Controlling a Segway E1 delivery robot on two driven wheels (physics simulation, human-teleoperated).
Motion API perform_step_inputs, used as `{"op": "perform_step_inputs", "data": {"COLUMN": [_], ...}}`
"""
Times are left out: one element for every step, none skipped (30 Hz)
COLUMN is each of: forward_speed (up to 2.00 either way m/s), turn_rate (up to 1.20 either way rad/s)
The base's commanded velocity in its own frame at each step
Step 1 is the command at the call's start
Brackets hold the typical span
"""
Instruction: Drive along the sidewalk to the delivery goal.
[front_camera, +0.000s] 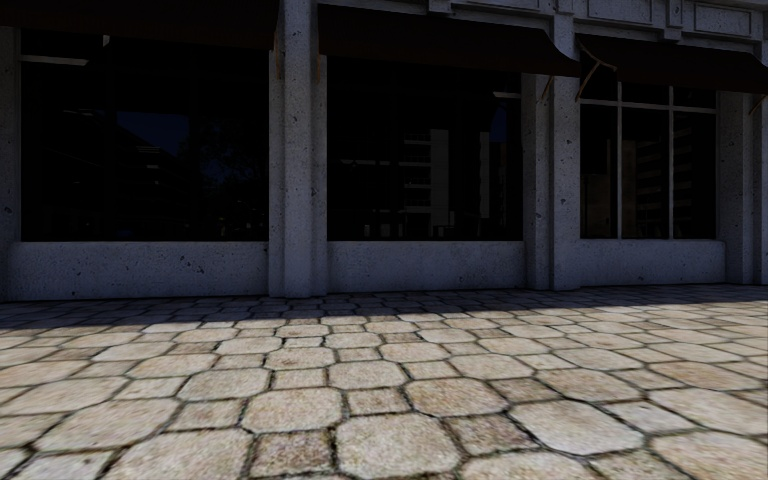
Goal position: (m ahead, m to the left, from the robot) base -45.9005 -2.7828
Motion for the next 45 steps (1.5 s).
{"op": "perform_step_inputs", "data": {"forward_speed": [0.00,0.00,0.00,0.00,0.00,0.00,0.00,0.00,0.00,0.00,0.00,0.00,0.00,0.00,0.00,0.00,0.00,0.00,0.00,0.00,0.00,0.00,0.00,0.00,0.00,0.00,0.00,0.00,0.00,0.00,0.00,0.00,0.00,0.00,0.00,0.00,0.00,0.00,0.00,0.00,0.00,0.00,0.00,0.00,0.00], "turn_rate": [0.00,0.00,0.00,0.00,0.00,0.00,0.00,0.00,0.00,0.00,0.00,0.00,0.00,0.00,0.00,0.00,0.00,0.00,0.00,0.00,0.00,0.00,0.00,0.00,0.00,0.00,0.00,0.00,0.00,0.00,0.14,0.14,0.53,0.66,0.87,1.20,1.20,1.20,1.20,1.20,1.20,1.20,1.20,1.20,1.20]}}
